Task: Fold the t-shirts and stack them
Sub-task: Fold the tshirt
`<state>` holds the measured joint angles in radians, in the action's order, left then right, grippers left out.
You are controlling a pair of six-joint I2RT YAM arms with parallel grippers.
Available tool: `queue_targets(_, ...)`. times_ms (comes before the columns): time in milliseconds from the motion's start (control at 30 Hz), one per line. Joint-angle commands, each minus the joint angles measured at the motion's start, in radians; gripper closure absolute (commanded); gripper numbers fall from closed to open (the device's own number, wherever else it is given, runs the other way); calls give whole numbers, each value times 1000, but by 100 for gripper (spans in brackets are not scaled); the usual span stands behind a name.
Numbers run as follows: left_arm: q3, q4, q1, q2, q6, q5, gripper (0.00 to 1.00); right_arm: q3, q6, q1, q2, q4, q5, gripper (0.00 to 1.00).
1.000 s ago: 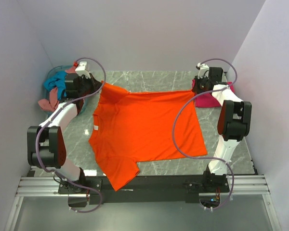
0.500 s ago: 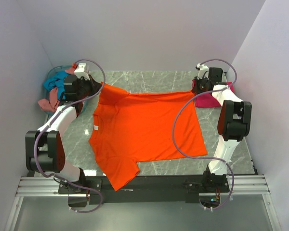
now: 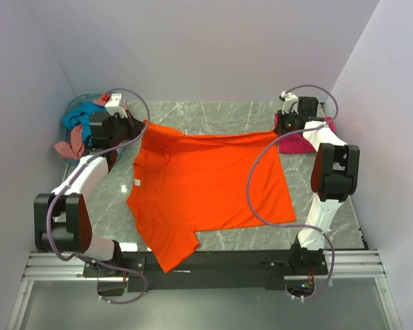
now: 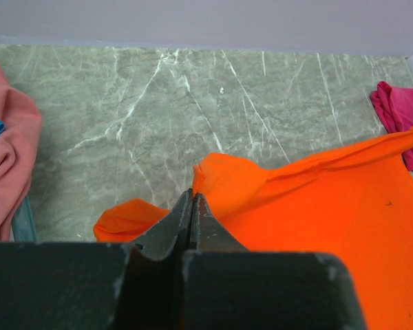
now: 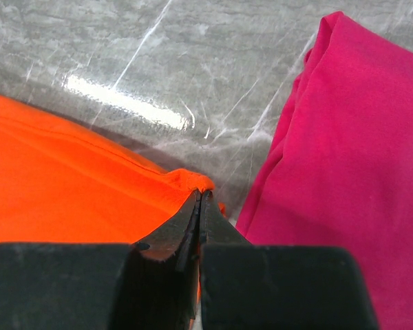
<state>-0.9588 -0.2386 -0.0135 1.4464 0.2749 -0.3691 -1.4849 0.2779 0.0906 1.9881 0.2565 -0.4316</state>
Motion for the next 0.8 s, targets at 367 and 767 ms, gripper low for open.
queue_targets(367, 66, 5, 6, -126, -14, -1, 100, 5, 14, 11, -54, -23, 2, 100)
queue_targets(767, 78, 19, 6, -139, -9, 4, 100, 38, 21, 26, -75, -39, -10, 100)
